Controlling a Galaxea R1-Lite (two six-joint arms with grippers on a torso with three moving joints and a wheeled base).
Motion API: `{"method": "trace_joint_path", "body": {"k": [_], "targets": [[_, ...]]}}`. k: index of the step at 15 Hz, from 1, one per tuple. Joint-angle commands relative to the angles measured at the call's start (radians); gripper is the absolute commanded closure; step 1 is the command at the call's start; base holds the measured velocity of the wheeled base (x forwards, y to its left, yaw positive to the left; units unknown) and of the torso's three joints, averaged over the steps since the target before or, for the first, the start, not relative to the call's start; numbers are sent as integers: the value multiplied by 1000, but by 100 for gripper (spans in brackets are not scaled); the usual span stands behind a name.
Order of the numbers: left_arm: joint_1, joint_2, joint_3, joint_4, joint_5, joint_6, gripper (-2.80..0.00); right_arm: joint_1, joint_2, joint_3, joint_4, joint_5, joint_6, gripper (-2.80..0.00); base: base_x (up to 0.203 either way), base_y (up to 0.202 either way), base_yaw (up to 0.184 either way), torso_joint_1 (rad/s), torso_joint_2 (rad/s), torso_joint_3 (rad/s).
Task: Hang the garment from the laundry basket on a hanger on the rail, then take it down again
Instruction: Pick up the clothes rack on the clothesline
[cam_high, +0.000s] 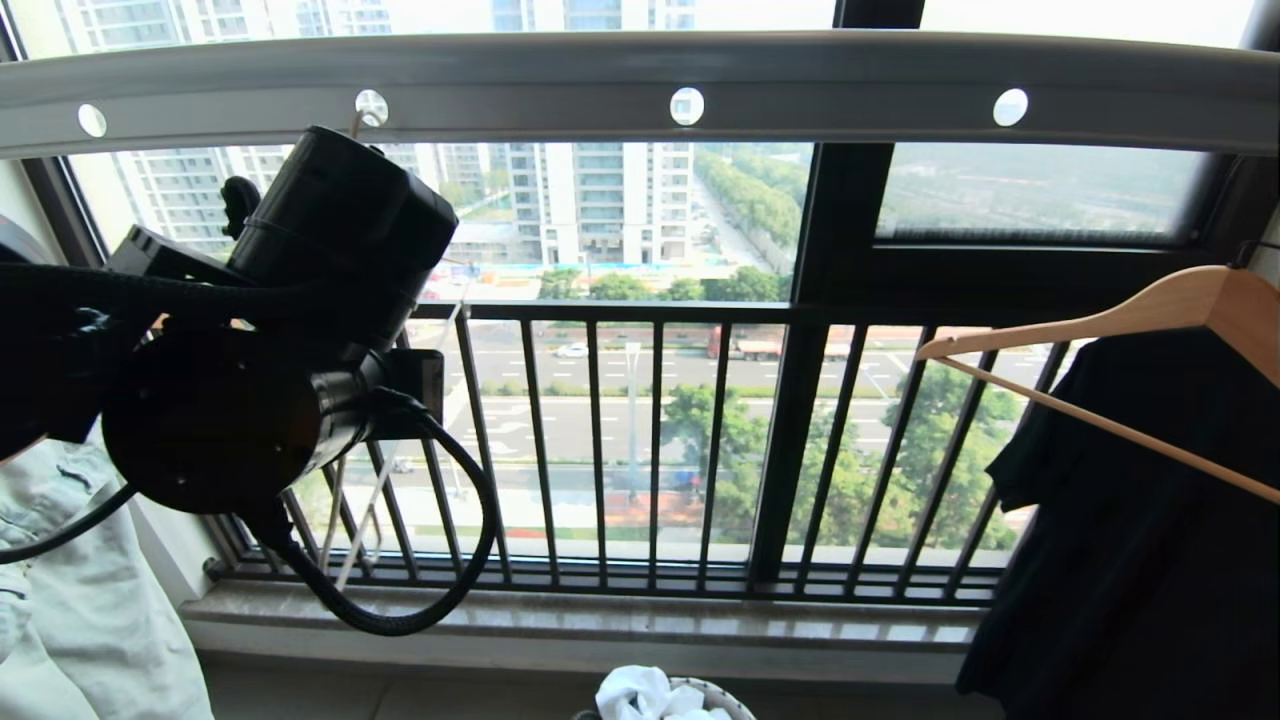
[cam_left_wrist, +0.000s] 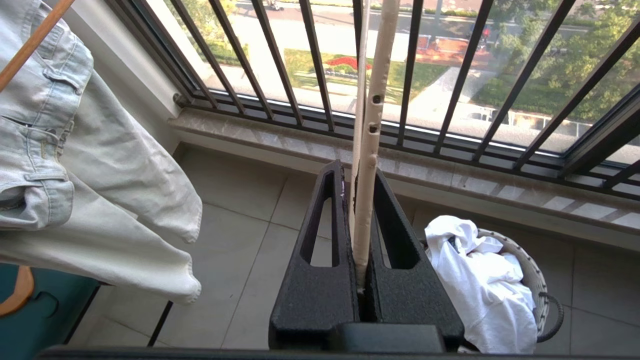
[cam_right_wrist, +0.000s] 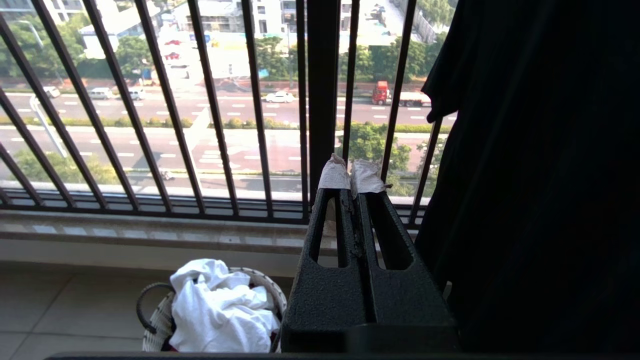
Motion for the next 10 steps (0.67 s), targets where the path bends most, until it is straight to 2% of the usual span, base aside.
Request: {"method": "trace_joint_path", "body": {"k": [1,3,6,10], "targets": [[-2,-19,2,3,4,-4,0,0,1,0,0,0,0,0,0,0,0,0,0,0],[-4,-36,11,1,3,-3,0,0,1,0,0,0,0,0,0,0,0,0,0,0],[-5,-61,24,1,-36,-7,0,0,1,0,0,0,0,0,0,0,0,0,0,0],[-6,-69,25,1,-38,-8,0,0,1,0,0,0,0,0,0,0,0,0,0,0]]}}
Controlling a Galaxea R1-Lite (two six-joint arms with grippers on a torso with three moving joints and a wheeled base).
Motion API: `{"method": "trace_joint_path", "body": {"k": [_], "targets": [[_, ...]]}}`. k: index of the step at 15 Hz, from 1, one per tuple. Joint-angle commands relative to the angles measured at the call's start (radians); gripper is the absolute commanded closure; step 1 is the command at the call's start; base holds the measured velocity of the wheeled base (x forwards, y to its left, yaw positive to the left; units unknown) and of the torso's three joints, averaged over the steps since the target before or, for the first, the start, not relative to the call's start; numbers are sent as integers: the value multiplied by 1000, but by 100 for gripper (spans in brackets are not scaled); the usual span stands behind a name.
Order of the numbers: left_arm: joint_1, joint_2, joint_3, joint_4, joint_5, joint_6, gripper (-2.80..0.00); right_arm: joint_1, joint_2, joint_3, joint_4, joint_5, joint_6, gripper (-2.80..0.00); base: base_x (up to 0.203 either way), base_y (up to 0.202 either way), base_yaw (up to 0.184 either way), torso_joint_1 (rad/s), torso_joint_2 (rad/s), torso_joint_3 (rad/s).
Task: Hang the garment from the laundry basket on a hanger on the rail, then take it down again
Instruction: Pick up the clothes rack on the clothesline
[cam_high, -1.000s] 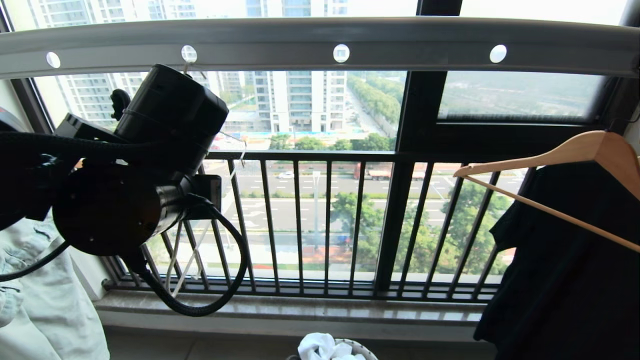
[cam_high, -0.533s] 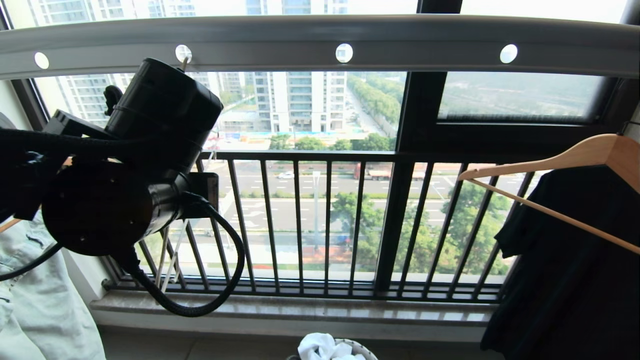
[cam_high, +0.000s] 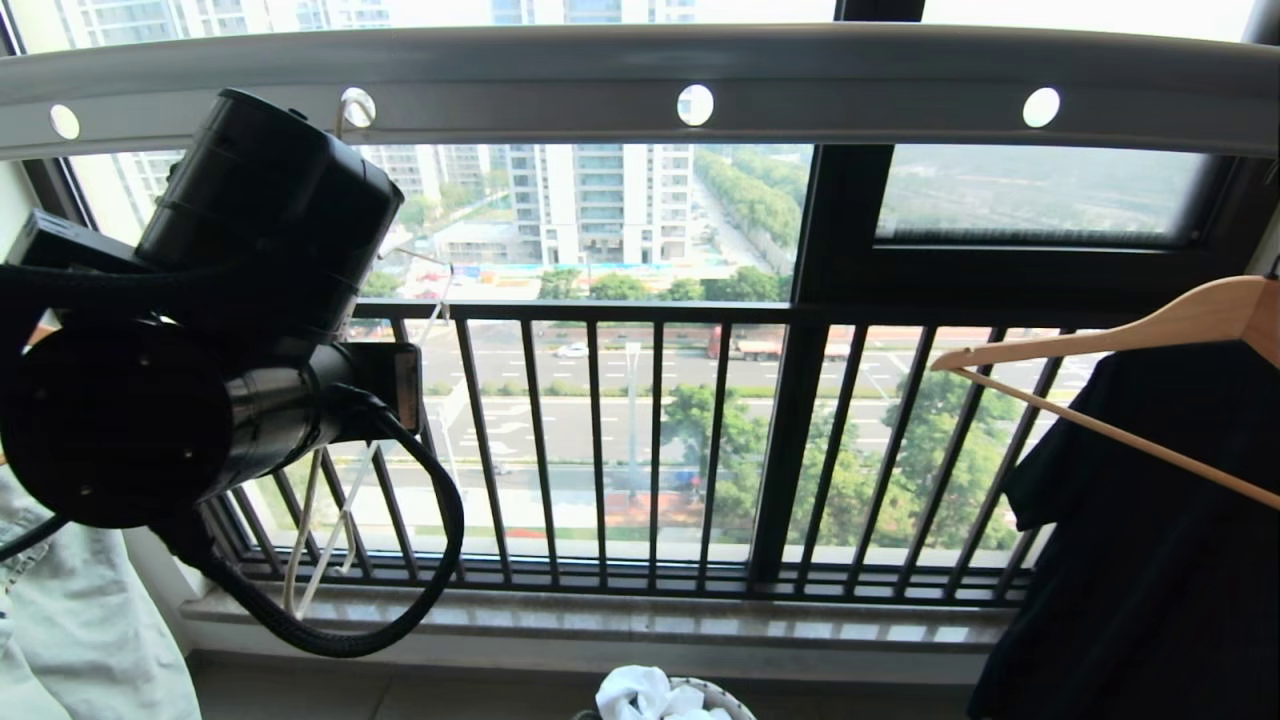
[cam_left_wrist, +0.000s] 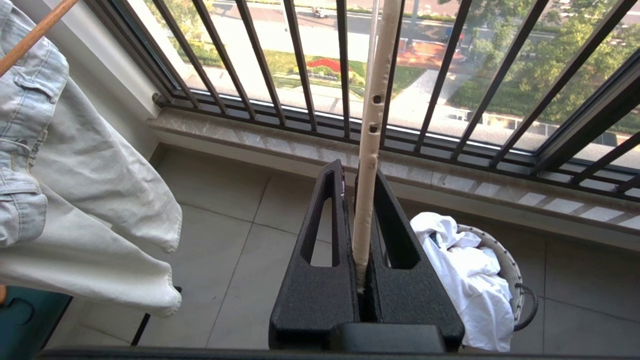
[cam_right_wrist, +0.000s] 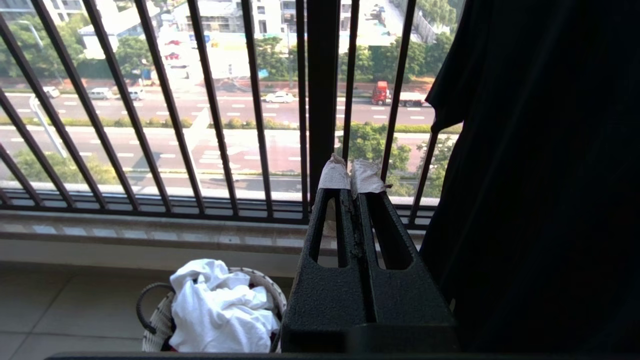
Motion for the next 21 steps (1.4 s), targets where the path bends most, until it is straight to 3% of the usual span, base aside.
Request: {"method": "trace_joint_path", "body": {"k": [1,21], "targets": [[0,-10,2,2,4,-3,0,1,1,0,0,0,0,0,0,0,0,0,0,0],[-1,-61,5,4,11,14,0,1,1,0,0,0,0,0,0,0,0,0,0,0]]}}
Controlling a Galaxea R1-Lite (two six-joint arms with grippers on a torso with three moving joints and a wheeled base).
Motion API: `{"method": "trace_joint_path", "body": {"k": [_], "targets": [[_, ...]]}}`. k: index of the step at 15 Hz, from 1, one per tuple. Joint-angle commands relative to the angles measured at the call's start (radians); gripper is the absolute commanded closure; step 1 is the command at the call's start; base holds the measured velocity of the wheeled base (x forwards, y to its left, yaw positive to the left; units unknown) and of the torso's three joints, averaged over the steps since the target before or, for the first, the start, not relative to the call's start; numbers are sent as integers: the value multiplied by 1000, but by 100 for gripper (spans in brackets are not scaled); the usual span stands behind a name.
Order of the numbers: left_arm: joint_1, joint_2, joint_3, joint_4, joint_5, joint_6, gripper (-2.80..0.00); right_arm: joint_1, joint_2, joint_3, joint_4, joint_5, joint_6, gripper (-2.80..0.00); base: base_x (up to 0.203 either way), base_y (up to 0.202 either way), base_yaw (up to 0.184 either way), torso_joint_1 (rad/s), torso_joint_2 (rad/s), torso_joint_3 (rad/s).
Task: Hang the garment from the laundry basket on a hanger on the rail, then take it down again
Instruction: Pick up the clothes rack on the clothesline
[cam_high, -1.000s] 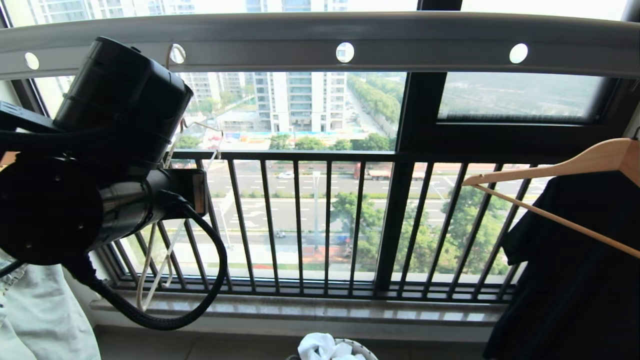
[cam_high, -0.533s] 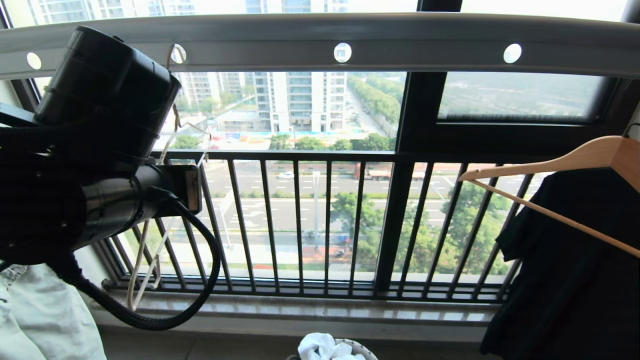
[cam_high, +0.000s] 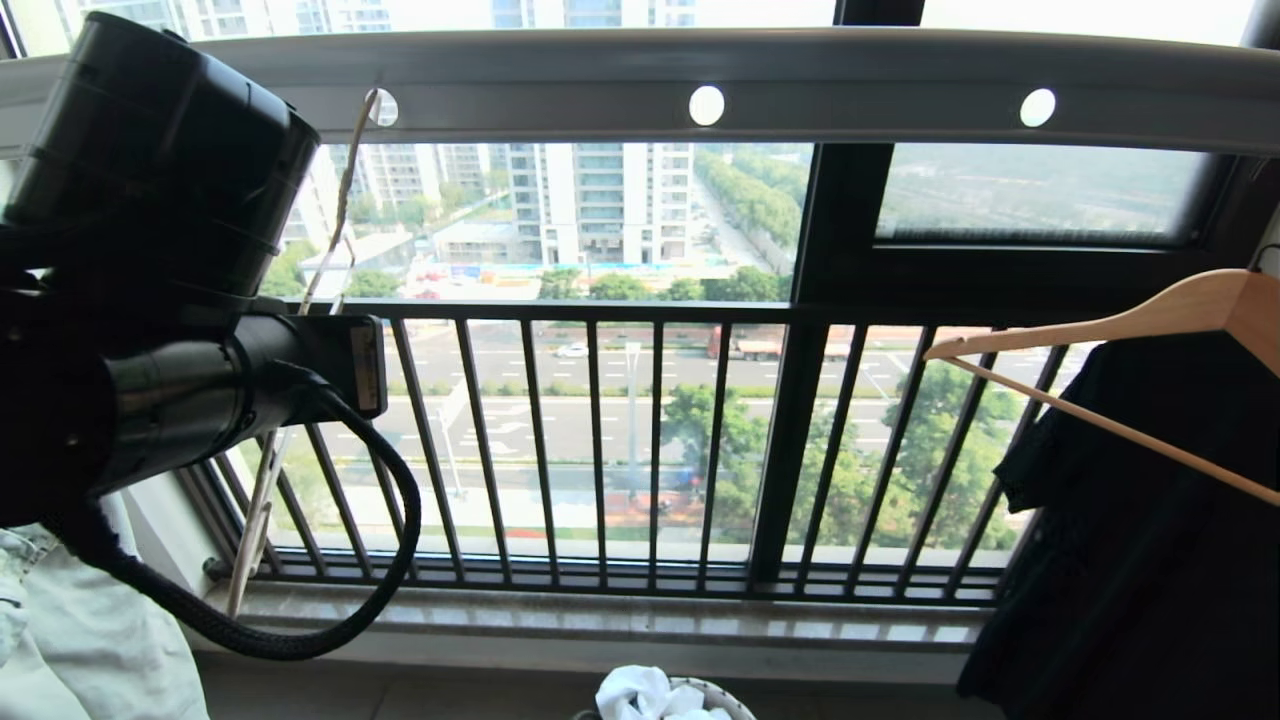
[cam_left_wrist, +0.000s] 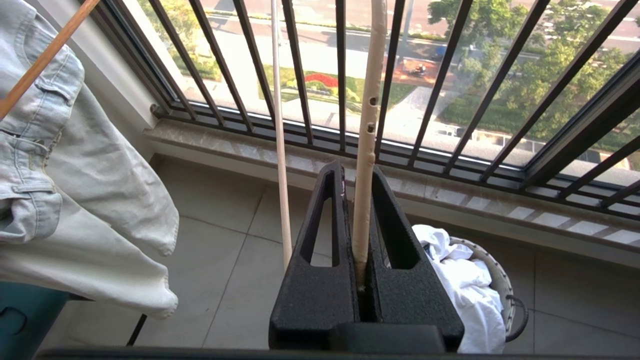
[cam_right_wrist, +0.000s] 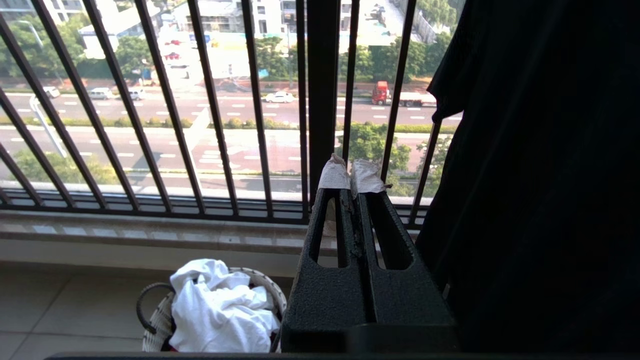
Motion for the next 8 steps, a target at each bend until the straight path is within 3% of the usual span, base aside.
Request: {"method": "trace_joint_path", "body": {"k": [1,6,8], "targets": [[0,2,15,4,0,-4,0,0,1,0,0,0,0,0,0,0,0,0,0,0],[-10,19,50,-5,-8,-8,0,0,1,0,0,0,0,0,0,0,0,0,0,0],[-11,11,54,-57,-29,1,0,0,1,0,0,0,0,0,0,0,0,0,0,0]]}}
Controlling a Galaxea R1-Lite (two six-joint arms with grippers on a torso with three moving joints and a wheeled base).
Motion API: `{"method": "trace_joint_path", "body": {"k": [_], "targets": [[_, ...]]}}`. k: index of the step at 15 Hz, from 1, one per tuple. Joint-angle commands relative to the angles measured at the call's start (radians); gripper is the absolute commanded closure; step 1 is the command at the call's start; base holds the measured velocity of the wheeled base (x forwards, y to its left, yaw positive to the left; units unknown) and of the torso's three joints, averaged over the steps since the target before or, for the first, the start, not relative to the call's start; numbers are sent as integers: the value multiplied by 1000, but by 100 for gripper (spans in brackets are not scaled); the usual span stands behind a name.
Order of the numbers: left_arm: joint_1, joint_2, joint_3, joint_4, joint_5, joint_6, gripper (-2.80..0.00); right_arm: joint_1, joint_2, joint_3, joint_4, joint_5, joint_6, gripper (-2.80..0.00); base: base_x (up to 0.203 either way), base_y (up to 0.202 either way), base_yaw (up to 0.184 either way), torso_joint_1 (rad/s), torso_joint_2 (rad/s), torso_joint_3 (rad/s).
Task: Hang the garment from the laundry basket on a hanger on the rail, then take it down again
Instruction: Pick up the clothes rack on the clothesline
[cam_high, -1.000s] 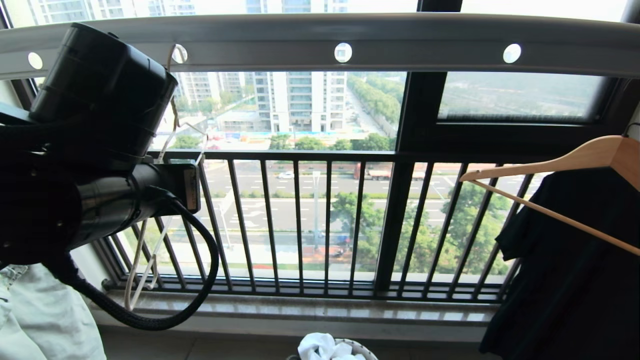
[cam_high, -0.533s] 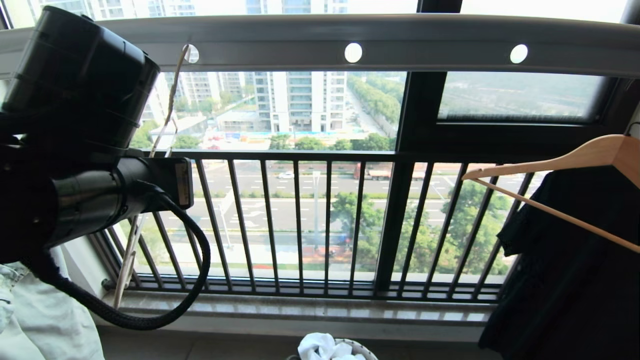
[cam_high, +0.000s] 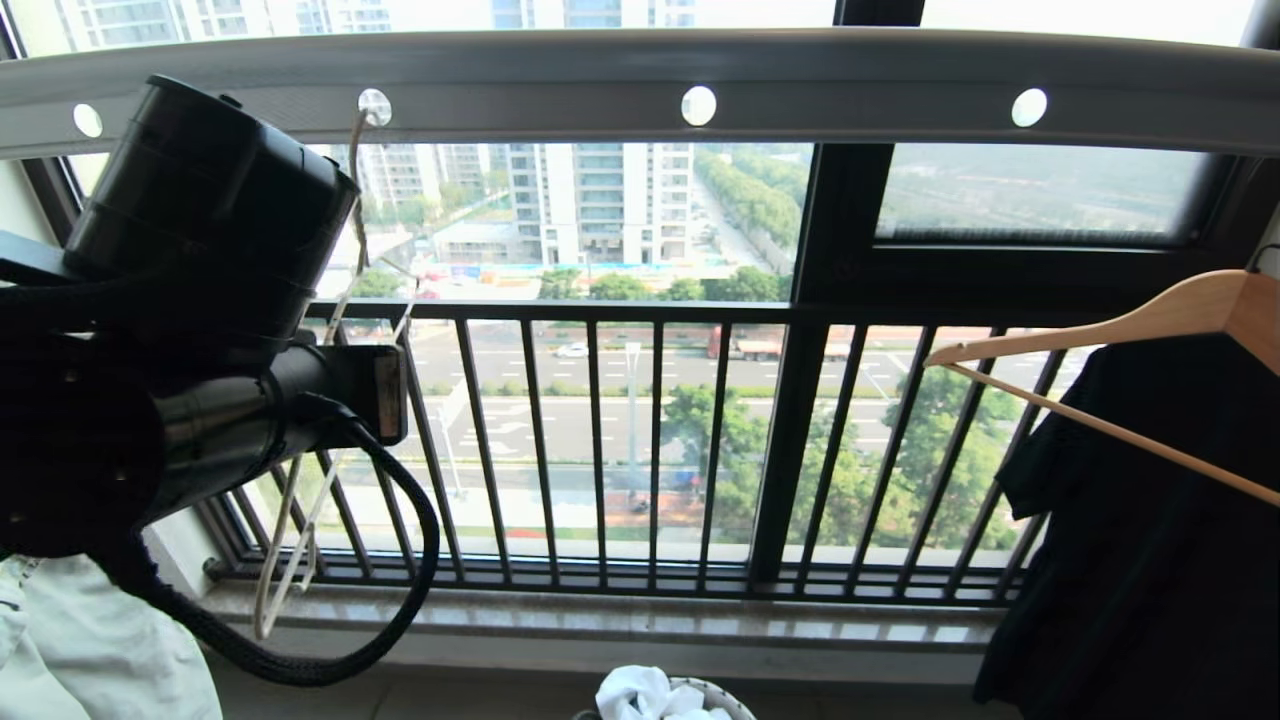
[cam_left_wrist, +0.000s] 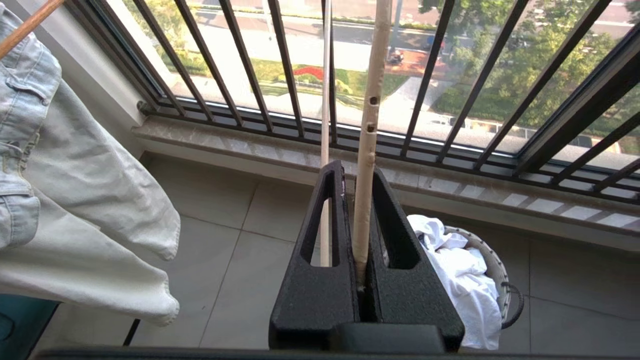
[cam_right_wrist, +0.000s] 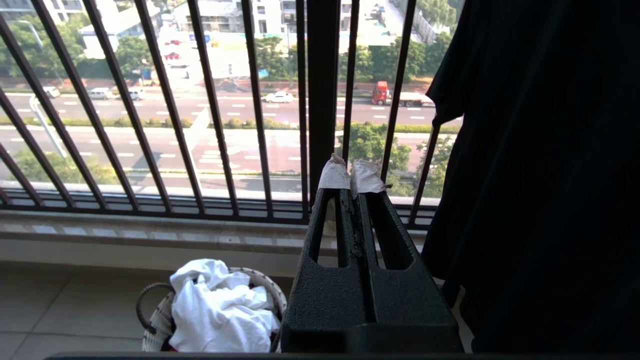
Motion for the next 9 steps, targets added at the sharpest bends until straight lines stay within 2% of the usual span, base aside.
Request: {"method": "trace_joint_path", "body": {"k": [1,4,9], "targets": [[-1,-11,4,-24,-5,27,0,0,1,0,0,0,0,0,0,0,0,0,0,0],[-1,-26,31,-71,-40,63,0,0,1,0,0,0,0,0,0,0,0,0,0,0],[4,-27,86,-208,-41,113,0,0,1,0,0,0,0,0,0,0,0,0,0,0]]}}
